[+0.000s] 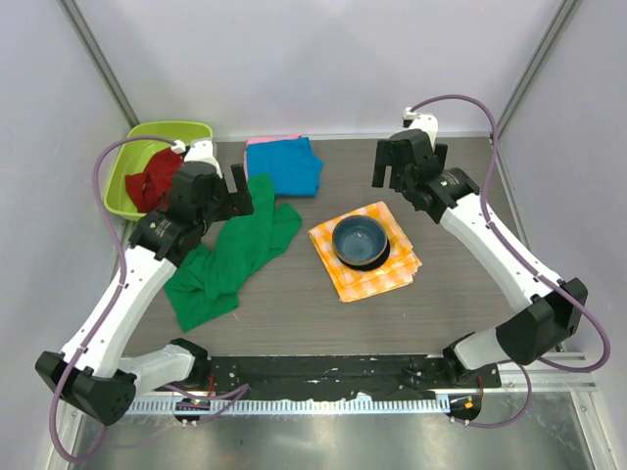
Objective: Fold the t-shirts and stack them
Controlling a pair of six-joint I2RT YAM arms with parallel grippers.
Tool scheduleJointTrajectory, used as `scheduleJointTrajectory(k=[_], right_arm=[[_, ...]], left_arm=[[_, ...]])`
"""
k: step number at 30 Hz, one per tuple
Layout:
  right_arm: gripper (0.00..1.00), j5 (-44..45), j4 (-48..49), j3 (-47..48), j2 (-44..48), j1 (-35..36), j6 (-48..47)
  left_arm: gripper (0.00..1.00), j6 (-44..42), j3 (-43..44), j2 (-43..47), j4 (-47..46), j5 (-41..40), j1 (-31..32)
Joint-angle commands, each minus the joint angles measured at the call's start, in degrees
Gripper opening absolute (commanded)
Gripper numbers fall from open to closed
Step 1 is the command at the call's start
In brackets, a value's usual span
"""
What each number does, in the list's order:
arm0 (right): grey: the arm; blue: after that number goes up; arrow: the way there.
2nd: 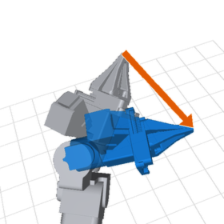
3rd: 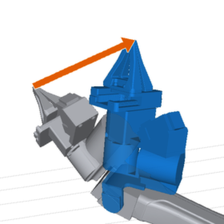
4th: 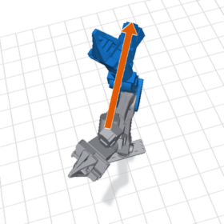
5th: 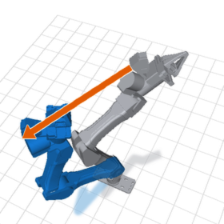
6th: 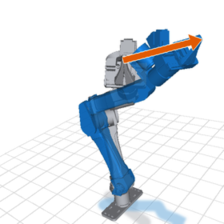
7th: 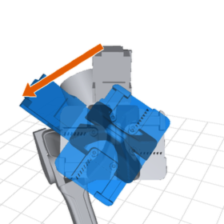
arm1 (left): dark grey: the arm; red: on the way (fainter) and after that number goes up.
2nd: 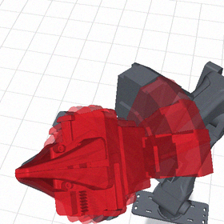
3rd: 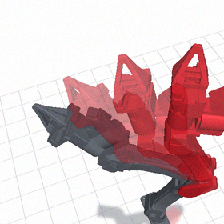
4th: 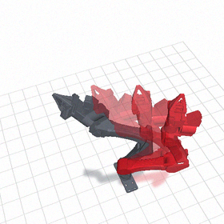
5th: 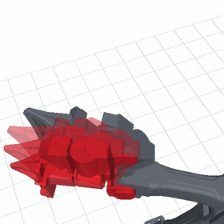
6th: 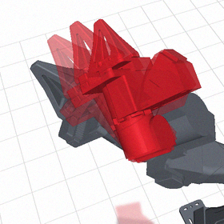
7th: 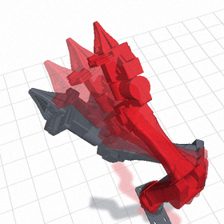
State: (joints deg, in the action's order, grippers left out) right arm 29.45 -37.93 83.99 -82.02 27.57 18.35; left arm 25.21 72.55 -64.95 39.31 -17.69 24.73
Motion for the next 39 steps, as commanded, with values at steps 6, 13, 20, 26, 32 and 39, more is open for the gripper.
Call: scheduleJointTrajectory(k=[6, 13, 20, 26, 32, 39], right_arm=[[1.0, -5.4, -2.8, 1.9, -6.0, 2.2, -0.9], [1.0, -11.9, 0.4, -3.6, -13.2, 2.2, 0.2], [1.0, -14.4, 4.3, -9.4, -14.8, 2.2, 1.8], [1.0, -16.7, 2.8, -12.3, -14.8, 2.2, 2.7], [0.99, -12.1, 3.0, -17.5, -15.5, 2.2, 3.0], [0.97, -9.1, 4.4, -19.3, -17.4, 0.9, 2.8]], left_arm=[[1.0, -0.3, -1.1, -0.1, -4.7, 2.1, -0.1], [1.0, -0.3, -1.4, -0.6, -4.8, 2.9, -0.1], [1.0, -0.8, -2.7, 0.3, -4.8, 2.1, -0.1], [1.0, -0.3, -1.9, -0.9, -4.6, 2.2, -0.1], [1.0, -0.1, -1.7, -1.1, -4.3, 2.5, -0.1], [1.0, -0.3, -2.2, -1.2, -4.4, 1.6, -0.1]])
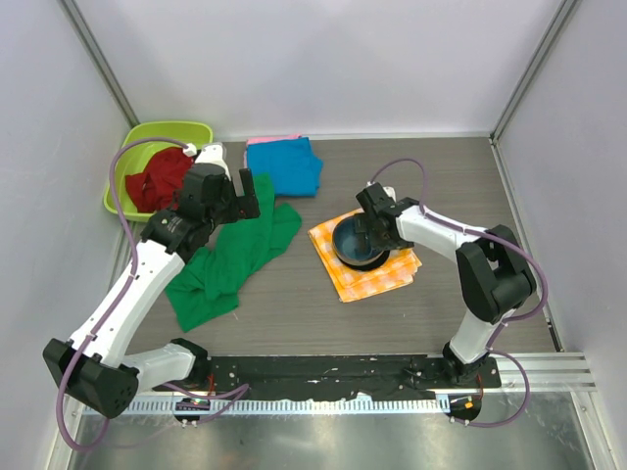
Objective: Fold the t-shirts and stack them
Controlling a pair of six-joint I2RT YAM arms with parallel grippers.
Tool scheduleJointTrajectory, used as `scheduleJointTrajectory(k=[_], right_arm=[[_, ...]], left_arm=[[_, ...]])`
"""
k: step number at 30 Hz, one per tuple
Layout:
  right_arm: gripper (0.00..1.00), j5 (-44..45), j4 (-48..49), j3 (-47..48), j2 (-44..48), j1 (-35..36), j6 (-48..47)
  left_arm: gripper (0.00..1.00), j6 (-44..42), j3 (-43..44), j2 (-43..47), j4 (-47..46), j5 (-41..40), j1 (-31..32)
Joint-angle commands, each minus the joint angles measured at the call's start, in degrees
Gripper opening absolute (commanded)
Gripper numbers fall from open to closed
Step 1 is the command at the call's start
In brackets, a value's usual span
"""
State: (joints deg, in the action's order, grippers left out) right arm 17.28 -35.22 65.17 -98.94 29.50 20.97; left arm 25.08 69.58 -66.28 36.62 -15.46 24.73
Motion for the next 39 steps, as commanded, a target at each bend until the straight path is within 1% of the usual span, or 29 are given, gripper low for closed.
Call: scheduleJointTrajectory(k=[1, 4, 5, 6, 10, 13, 19, 23, 26, 31, 36, 39], right_arm=[[0.97, 3.0, 1.8, -0.6, -0.6, -1.2, 0.1], [0.95, 3.4, 2.8, -1.2, -1.7, -1.6, 0.0], [0.88, 3.8, 3.3, -1.8, -2.3, -1.9, 0.0], [0.86, 4.3, 3.7, -2.1, -2.6, -2.2, 0.1], [0.86, 4.5, 4.7, -2.9, -4.0, -6.3, 1.3], [0.82, 4.7, 5.5, -3.4, -4.5, -8.6, 2.1], [0.84, 9.0, 4.9, -1.4, -6.8, -11.8, 3.9], [0.85, 8.0, 4.5, 0.6, -7.5, -12.0, 4.1], [0.85, 7.7, 4.5, 0.4, -6.4, -11.2, 4.0], [0.85, 9.3, 2.4, 0.3, -4.3, -6.7, 4.1], [0.86, 12.2, -0.2, 0.5, 0.8, -1.5, 5.3], [0.86, 15.4, -3.3, 2.7, 4.1, 1.6, 5.8]], left_arm=[[1.0, -0.1, 0.6, 0.1, -1.7, -0.6, -0.1], [1.0, -0.2, 0.7, -0.3, -1.8, -0.7, -0.1], [1.0, -0.2, 0.6, -0.4, -1.9, -0.8, -0.1], [1.0, -0.2, 0.6, -0.5, -1.9, -0.8, -0.1], [1.0, -0.1, 0.8, -0.5, -1.7, -0.4, -0.1], [1.0, -0.1, 0.4, 0.3, -1.9, -0.7, -0.1], [1.0, -0.2, -0.4, 1.0, -2.4, -0.9, 0.0], [1.0, -0.4, -0.8, 1.2, -2.8, -1.0, -0.1], [1.0, -0.4, -1.1, 1.2, -2.9, -1.0, -0.1], [1.0, -0.3, -1.5, 0.9, -3.0, -1.1, -0.1], [1.0, -0.3, -1.9, 1.3, -3.2, -1.1, -0.1], [1.0, -0.3, -2.1, 1.6, -3.3, -1.0, -0.1]])
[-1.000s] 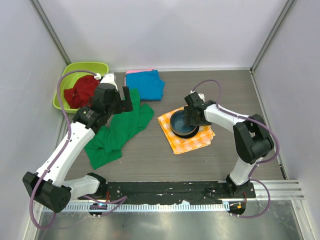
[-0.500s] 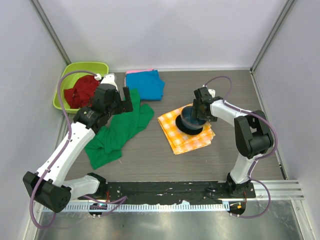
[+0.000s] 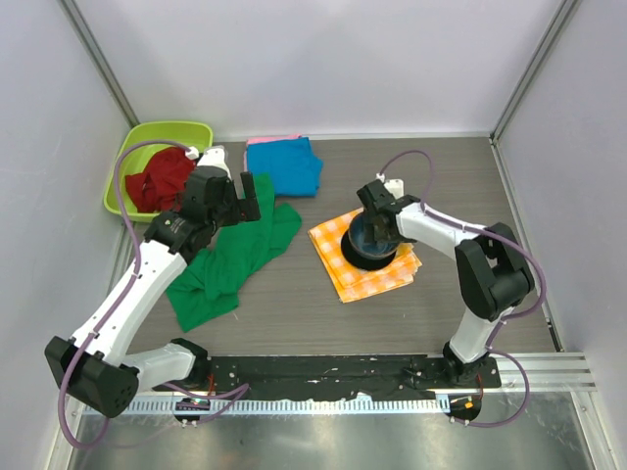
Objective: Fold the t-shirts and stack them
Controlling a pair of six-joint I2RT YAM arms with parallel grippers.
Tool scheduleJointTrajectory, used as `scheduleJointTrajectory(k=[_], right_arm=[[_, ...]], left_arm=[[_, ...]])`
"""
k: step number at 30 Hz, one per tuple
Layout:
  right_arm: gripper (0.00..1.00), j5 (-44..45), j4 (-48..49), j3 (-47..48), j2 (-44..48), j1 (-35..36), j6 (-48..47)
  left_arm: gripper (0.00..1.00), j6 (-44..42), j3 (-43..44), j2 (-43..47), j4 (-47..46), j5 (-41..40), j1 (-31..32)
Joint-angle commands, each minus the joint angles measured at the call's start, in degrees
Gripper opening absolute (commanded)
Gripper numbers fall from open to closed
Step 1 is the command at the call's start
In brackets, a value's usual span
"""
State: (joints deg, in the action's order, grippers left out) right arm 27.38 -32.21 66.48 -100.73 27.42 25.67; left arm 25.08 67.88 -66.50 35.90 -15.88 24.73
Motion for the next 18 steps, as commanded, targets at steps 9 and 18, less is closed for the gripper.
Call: scheduleJointTrajectory(k=[9, 18], right_arm=[[0.92, 16.0, -16.7, 12.7, 11.8, 14.7, 0.1], [0.95, -2.7, -13.0, 11.1, 8.4, 24.3, 2.0]], left_arm=[[1.0, -0.2, -1.1, 2.8, -3.1, -0.6, -0.1], [1.0, 0.2, -0.5, 2.4, -2.5, -1.1, -0.1]])
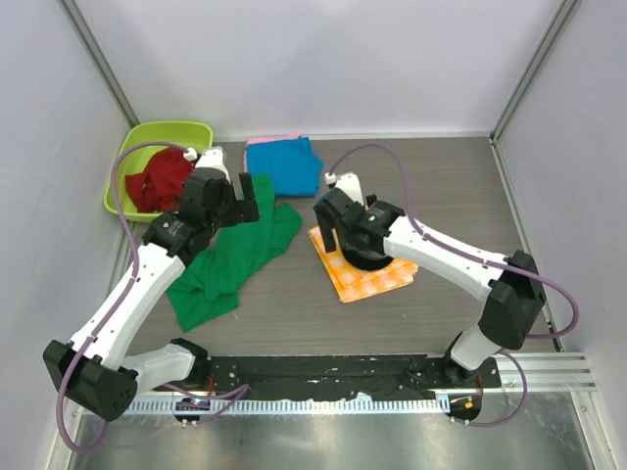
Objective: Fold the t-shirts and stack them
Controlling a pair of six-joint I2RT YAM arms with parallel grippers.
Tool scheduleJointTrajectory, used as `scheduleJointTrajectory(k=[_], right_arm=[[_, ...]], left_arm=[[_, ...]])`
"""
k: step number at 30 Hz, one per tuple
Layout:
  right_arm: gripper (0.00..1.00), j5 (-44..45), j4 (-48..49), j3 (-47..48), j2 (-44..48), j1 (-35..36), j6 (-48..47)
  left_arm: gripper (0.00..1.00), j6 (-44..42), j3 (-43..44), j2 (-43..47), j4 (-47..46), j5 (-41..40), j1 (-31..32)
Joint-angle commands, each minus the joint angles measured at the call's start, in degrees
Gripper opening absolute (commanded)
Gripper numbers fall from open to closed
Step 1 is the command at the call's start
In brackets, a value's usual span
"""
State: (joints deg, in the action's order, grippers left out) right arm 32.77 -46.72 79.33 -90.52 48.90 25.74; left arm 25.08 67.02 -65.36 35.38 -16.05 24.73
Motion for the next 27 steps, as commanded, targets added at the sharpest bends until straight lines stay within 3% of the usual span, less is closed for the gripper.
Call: scheduleJointTrajectory(k=[1, 11, 20, 27], right_arm=[[0.95, -9.2, 2.1, -2.9, -2.2, 3.9, 2.7], [0.95, -17.9, 11.6, -14.9, -2.6, 6.6, 11.6], [0.95, -15.0, 17.4, -18.5, -7.3, 6.0, 10.8], [0.94, -15.3, 21.7, -21.1, -10.0, 0.5, 9.0]], left_arm=[[1.0, 0.2, 0.3, 1.6, -2.0, -1.0, -0.1], [1.0, 0.3, -0.2, 1.7, -1.9, -0.6, -0.1], [1.0, 0.2, -0.4, 1.1, -1.9, -0.7, -0.1], [1.0, 0.1, -0.6, 0.9, -1.7, -1.7, -0.1]])
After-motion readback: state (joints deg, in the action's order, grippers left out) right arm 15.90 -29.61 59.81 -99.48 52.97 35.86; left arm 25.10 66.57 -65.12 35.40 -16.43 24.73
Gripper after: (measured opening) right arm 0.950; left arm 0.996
